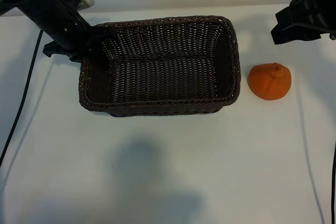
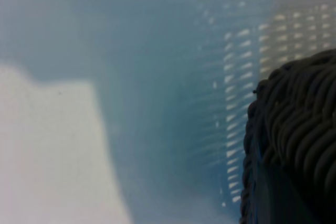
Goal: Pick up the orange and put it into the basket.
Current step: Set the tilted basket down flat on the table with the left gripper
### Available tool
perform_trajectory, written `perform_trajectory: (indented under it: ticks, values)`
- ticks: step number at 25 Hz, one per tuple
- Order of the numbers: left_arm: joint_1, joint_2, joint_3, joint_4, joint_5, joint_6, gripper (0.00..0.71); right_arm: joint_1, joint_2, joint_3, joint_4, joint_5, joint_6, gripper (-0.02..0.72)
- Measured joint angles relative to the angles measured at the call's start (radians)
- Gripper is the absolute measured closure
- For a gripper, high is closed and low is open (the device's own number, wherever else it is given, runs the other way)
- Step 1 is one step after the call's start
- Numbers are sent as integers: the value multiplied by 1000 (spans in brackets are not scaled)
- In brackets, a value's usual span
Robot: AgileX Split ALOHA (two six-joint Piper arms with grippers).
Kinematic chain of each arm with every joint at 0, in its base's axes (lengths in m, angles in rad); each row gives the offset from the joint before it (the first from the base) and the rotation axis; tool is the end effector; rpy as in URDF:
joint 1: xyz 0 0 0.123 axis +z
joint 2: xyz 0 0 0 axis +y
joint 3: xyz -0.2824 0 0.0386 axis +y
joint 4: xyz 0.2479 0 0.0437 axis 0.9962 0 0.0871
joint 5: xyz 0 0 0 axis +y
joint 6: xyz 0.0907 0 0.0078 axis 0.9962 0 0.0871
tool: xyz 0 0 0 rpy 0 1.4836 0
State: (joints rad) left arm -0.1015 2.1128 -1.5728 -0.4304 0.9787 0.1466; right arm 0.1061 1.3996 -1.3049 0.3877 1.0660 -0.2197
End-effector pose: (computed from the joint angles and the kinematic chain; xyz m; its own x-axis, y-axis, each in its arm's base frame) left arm 0.4240 -0.0749 0.1711 -0.9892 0.0026 -0.1469 0.0556 0.9322 -0.3576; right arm 0.2794 0.0601 0.3538 -0.8508 -0.1141 -0.5129 -0.2876 0.9181 0.2728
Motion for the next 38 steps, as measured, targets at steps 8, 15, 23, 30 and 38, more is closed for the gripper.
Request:
perform_trajectory:
  ticks: [8,15,23,30,38]
  values:
    - [0,19,0,-5,1,20,551,0,0,0,0,4,0,312]
    - [0,50,0,-8,2,32,551,0,0,0,0,4,0,312]
    - [0,68,-3,-17,5,32,551,0,0,0,0,4,0,312]
    - [0,69,-3,-20,6,32,551,0,0,0,0,4,0,312]
    - [0,71,-13,-21,12,32,527,0,0,0,0,4,0,312]
